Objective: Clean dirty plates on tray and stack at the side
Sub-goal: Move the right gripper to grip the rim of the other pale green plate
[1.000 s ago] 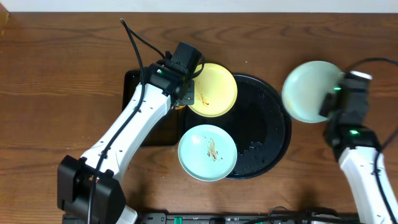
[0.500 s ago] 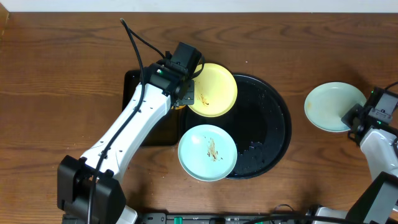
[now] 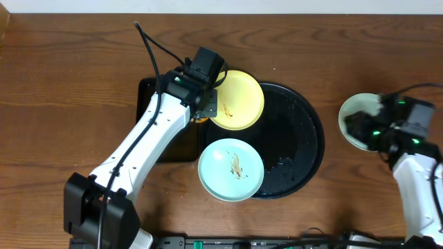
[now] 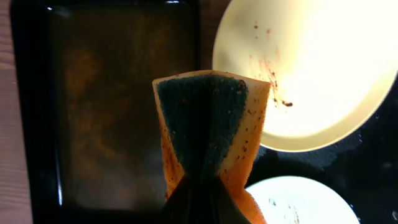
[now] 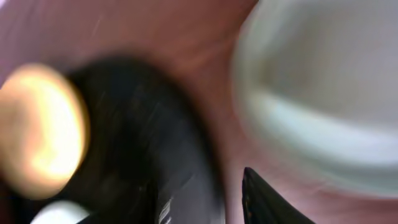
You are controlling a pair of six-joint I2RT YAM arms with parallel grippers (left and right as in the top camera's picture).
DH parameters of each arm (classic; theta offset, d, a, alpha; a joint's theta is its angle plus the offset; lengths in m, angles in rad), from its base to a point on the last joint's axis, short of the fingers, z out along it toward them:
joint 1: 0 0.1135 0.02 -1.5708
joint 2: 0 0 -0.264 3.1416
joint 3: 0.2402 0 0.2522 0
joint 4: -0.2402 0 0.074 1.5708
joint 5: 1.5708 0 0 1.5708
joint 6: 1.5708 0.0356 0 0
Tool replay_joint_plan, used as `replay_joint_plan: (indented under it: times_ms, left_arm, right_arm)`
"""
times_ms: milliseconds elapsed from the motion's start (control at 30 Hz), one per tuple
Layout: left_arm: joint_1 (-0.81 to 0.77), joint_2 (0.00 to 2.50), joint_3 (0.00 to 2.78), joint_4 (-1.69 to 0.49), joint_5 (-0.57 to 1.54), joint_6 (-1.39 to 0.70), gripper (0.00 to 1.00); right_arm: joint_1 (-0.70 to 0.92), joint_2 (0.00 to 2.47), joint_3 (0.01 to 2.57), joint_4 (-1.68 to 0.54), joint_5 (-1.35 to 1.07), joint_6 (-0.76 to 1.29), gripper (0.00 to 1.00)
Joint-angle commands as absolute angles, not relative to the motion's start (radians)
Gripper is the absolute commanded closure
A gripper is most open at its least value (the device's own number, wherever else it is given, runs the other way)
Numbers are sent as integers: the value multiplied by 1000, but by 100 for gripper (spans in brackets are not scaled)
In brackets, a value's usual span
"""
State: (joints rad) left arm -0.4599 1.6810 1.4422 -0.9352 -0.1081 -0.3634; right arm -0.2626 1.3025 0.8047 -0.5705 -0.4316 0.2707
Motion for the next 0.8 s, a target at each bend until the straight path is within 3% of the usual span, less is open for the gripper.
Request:
replay_joint_plan:
  times_ms: [0, 167, 400, 633, 767]
  left_arm:
    - [-456, 1659, 1435, -938, -78, -368, 93]
    - [-456, 1659, 1428, -942, -78, -368, 93]
    - [-456, 1659, 1428, -942, -78, -368, 93]
    - [-456, 1659, 1428, -943, -78, -368, 93]
    - [-456, 1659, 1428, -943, -78, -368, 92]
  right_arm:
    - [-114, 1312, 805, -672, -569, 223, 56]
    - [144, 1345, 775, -756, -571, 293, 54]
    - [453, 1428, 722, -686, -533, 523, 57]
    - [530, 1491, 722, -638, -453, 664, 57]
    - [549, 1529, 722, -628, -452, 696, 64]
